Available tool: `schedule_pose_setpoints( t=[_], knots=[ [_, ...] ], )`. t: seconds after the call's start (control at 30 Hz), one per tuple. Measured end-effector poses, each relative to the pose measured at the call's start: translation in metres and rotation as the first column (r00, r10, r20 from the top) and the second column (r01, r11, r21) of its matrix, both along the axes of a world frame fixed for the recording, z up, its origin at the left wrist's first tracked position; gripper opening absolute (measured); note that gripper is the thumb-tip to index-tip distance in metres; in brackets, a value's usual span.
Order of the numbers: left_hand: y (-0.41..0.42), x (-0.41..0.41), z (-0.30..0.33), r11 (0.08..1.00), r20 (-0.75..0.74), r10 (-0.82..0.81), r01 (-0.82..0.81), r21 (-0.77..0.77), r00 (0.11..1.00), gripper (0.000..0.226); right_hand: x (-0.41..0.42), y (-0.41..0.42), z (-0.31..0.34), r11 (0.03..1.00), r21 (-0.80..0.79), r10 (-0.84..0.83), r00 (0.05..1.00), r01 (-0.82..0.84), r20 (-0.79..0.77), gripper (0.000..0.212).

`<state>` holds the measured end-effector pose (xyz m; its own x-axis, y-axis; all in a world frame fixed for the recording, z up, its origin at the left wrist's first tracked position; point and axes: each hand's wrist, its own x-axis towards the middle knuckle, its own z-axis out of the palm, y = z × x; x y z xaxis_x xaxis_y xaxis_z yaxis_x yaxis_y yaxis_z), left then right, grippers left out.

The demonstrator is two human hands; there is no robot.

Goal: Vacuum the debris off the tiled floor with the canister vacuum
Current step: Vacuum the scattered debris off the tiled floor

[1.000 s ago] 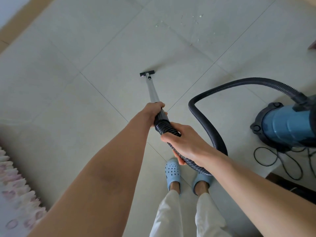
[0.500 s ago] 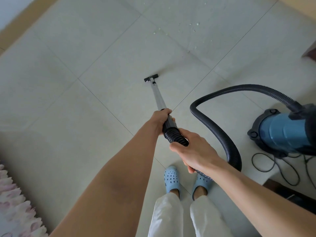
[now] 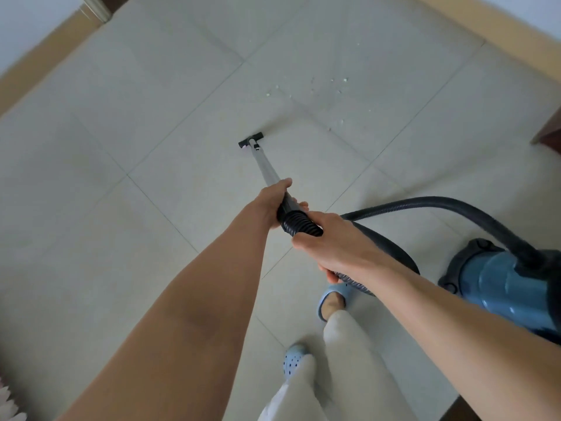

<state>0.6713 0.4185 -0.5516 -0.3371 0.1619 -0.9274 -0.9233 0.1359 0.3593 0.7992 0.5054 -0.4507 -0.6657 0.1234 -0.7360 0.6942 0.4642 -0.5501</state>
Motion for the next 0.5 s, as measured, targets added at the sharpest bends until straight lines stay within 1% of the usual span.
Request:
schedule_pose_setpoints(
  t=[0.07,0.23,0.4,0.5],
  knots=[
    [0.018,-0.026,0.0,1.0,0.007,-0.022,0.022,-0.008,1.0,0.042,-0.029,0.022,0.0,0.999,0.021,0.041,0.999,-0.041,0.0,0.015],
    [0.059,-0.086,0.004,0.999,0.025,0.051,-0.051,-0.005,0.998,0.024,-0.093,0.065,0.004,0.992,0.063,0.113,0.994,-0.112,-0.009,0.02],
    [0.08,-0.143,-0.003,0.994,-0.013,0.109,-0.109,-0.022,0.994,0.029,-0.155,0.087,0.005,0.983,0.1,0.156,0.988,-0.155,-0.006,0.017],
    [0.089,-0.176,-0.005,0.992,-0.016,0.122,-0.123,-0.03,0.992,0.027,-0.189,0.096,0.003,0.976,0.143,0.166,0.986,-0.165,0.009,0.019]
  ],
)
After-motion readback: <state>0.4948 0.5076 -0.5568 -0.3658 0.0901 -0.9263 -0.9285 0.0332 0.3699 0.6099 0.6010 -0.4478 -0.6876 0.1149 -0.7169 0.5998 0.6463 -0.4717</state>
